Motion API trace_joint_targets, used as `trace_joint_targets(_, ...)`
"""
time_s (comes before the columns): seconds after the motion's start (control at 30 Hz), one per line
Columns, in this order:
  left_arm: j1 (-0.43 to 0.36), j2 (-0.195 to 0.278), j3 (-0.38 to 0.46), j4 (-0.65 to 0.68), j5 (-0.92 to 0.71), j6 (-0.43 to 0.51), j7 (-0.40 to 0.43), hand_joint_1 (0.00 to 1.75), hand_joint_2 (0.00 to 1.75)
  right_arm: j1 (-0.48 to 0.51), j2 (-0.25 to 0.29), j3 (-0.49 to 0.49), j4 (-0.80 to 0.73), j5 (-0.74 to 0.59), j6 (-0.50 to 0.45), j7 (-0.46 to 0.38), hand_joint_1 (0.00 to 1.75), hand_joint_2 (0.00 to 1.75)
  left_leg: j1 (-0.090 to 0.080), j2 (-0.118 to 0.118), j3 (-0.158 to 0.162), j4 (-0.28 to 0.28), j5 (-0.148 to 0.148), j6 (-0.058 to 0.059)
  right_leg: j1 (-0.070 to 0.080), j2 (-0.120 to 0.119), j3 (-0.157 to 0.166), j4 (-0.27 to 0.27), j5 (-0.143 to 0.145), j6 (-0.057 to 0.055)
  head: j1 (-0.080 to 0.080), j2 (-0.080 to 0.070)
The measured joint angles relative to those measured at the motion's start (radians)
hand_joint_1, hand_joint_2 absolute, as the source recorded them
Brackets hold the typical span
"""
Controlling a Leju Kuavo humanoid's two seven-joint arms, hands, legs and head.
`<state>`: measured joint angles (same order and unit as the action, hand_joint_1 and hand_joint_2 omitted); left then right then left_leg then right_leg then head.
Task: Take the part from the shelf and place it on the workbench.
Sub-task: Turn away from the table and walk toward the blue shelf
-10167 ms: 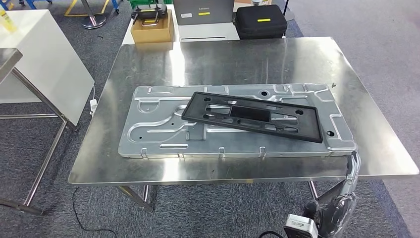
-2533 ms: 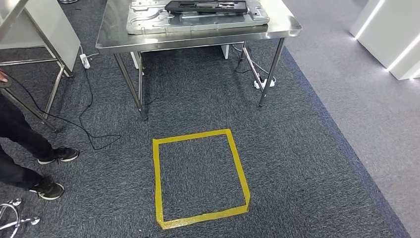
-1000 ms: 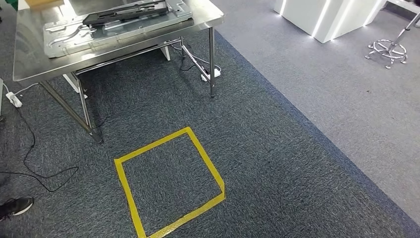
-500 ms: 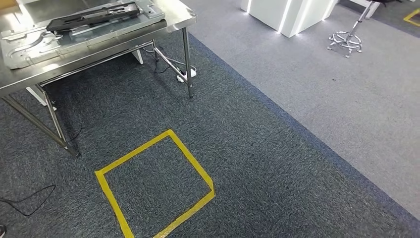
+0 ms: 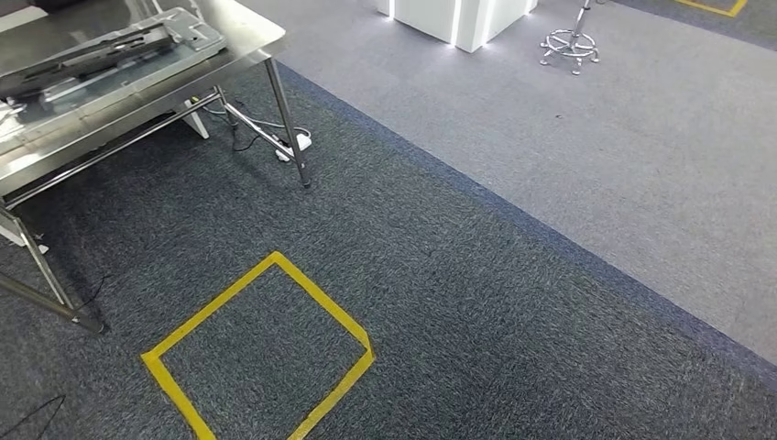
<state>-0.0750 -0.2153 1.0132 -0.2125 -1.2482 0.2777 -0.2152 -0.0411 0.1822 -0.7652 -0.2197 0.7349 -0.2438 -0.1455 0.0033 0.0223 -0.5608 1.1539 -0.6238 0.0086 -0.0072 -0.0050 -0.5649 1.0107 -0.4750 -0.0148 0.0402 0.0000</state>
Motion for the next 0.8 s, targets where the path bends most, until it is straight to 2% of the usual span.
trace_joint_targets(0.03,0.002,0.0,0.0,0.0,0.0,0.0,0.0,0.0,0.0,0.0,0.0,0.0,0.0,0.001,0.0,0.0,0.0,0.0,0.001,-0.009,-0.032,0.07,-0.031,-0.002,0.001,0.012,-0.002,0.001,0.001,-0.001,0.0,0.0)
trace_joint_targets(0.07,0.004,0.0,0.001,0.0,0.0,0.0,0.0,0.0,0.0,0.0,0.0,0.0,0.0,0.001,0.001,0.0,0.0,0.0,0.001,-0.012,-0.058,0.123,-0.045,-0.003,0.002,0.024,-0.003,0.002,0.001,-0.002,0.0,0.0)
trace_joint_targets(0.1,0.005,0.0,0.001,0.0,0.0,0.0,0.0,0.0,0.0,0.0,0.0,0.0,0.0,0.001,0.001,0.0,0.0,0.0,0.001,-0.013,-0.069,0.142,-0.039,-0.003,0.002,0.038,-0.003,0.003,0.001,-0.002,0.0,0.0)
trace_joint_targets(0.13,0.005,0.0,0.001,0.0,0.0,0.0,0.0,0.0,0.0,0.001,0.0,0.0,0.0,0.001,0.001,0.0,0.0,0.0,0.002,-0.014,-0.061,0.12,-0.012,-0.002,0.002,0.052,-0.003,0.005,0.001,-0.002,0.0,0.0)
trace_joint_targets(0.17,0.006,0.0,0.001,0.0,0.0,0.0,0.0,0.0,0.0,0.001,0.0,0.0,0.0,0.002,0.001,0.001,0.0,0.0,0.002,-0.023,-0.038,0.063,0.028,0.001,0.001,0.066,-0.002,0.007,0.001,-0.001,0.0,0.0)
trace_joint_targets(0.23,0.006,0.0,0.001,0.0,0.0,0.001,-0.001,0.0,0.0,0.0,0.001,0.0,0.0,0.004,0.002,0.0,0.0,0.0,0.006,-0.068,0.016,-0.072,0.091,0.007,0.001,0.092,-0.005,0.013,0.0,0.003,0.001,0.0)
trace_joint_targets(0.27,0.006,0.0,0.002,0.0,0.0,0.001,-0.001,0.0,0.0,-0.001,0.002,0.0,0.0,0.005,0.002,0.0,0.0,0.0,0.006,-0.087,0.03,-0.112,0.104,0.01,0.001,0.103,-0.009,0.016,0.001,0.008,0.001,0.0)
trace_joint_targets(0.3,0.005,0.0,0.002,0.0,0.0,0.001,-0.002,0.0,0.0,-0.001,0.002,0.0,0.0,0.006,0.002,0.0,0.0,0.0,0.005,-0.099,0.036,-0.13,0.106,0.014,0.0,0.114,-0.013,0.017,0.003,0.015,0.001,0.0)
trace_joint_targets(0.37,0.002,0.0,0.002,0.0,0.0,0.001,-0.003,0.0,0.0,0.002,0.003,0.0,0.0,0.009,0.002,0.0,0.0,0.0,0.003,-0.084,0.038,-0.137,0.11,0.024,-0.002,0.132,-0.02,0.015,0.009,0.029,0.0,0.0)
trace_joint_targets(0.4,0.001,0.0,0.002,0.0,0.0,0.001,-0.004,0.0,0.0,0.004,0.003,0.0,0.0,0.011,0.002,0.0,0.0,0.0,0.004,-0.072,0.04,-0.143,0.114,0.031,-0.002,0.125,-0.024,0.02,0.006,0.033,0.0,0.0)
trace_joint_targets(0.43,0.001,-0.001,0.002,0.0,0.0,0.001,-0.005,0.0,0.0,0.005,0.003,0.0,0.0,0.012,0.001,0.0,0.0,0.0,0.005,-0.06,0.042,-0.149,0.12,0.04,-0.001,0.104,-0.033,0.039,-0.009,0.036,0.001,0.0)
trace_joint_targets(0.5,0.003,-0.001,0.002,0.0,0.0,0.001,-0.006,0.0,0.0,0.005,0.003,0.0,0.0,0.013,0.001,0.0,0.0,0.0,0.004,-0.031,0.042,-0.156,0.125,0.052,0.0,0.046,-0.08,0.139,-0.069,0.04,0.003,0.0)
trace_joint_targets(0.53,0.005,-0.001,0.002,0.0,0.0,0.0,-0.006,0.0,0.0,0.004,0.003,0.0,0.0,0.013,0.001,0.001,0.0,0.0,0.002,-0.016,0.041,-0.156,0.125,0.055,-0.001,0.029,-0.112,0.207,-0.103,0.042,0.004,0.0)
trace_joint_targets(0.57,0.006,-0.001,0.002,0.0,0.0,0.0,-0.006,0.0,0.0,0.004,0.003,0.0,0.0,0.013,0.001,0.001,0.0,0.0,0.0,0.0,0.04,-0.156,0.124,0.055,-0.003,0.02,-0.137,0.263,-0.125,0.045,0.004,0.0)
trace_joint_targets(0.6,0.007,-0.001,0.003,0.0,0.0,0.0,-0.006,0.0,0.0,0.005,0.003,0.0,0.0,0.013,0.001,0.001,0.0,0.0,-0.002,0.015,0.04,-0.156,0.123,0.055,-0.005,0.016,-0.148,0.29,-0.128,0.048,0.004,0.0)
trace_joint_targets(0.63,0.007,-0.001,0.003,0.0,0.0,0.0,-0.006,0.0,0.0,0.006,0.003,0.0,0.0,0.014,0.001,0.001,0.0,0.0,-0.002,0.028,0.04,-0.156,0.121,0.054,-0.007,0.012,-0.138,0.276,-0.112,0.049,0.004,0.0)
trace_joint_targets(0.67,0.006,-0.001,0.003,0.0,0.0,-0.001,-0.006,0.0,0.0,0.007,0.003,0.0,0.0,0.014,0.001,0.002,0.0,0.0,-0.002,0.04,0.042,-0.155,0.119,0.052,-0.008,0.003,-0.108,0.224,-0.082,0.05,0.004,0.0)
trace_joint_targets(0.73,0.005,-0.002,0.003,0.0,0.0,-0.002,-0.005,0.0,0.0,0.006,0.003,0.0,0.0,0.015,0.001,0.006,0.0,0.0,-0.004,0.061,0.047,-0.152,0.113,0.044,-0.004,-0.037,-0.029,0.082,-0.027,0.046,0.004,0.0)
trace_joint_targets(0.77,0.006,-0.002,0.003,0.0,0.0,-0.002,-0.005,0.0,0.0,0.005,0.003,0.0,0.0,0.016,0.001,0.007,0.0,0.0,-0.007,0.07,0.049,-0.15,0.109,0.038,-0.001,-0.051,-0.004,0.036,-0.015,0.041,0.003,0.0)
trace_joint_targets(0.8,0.005,-0.002,0.003,0.0,0.0,-0.002,-0.004,0.0,0.0,0.004,0.003,0.0,0.0,0.018,0.001,0.009,0.0,0.0,-0.009,0.078,0.051,-0.149,0.106,0.033,0.003,-0.059,0.006,0.014,-0.012,0.036,0.003,0.0)
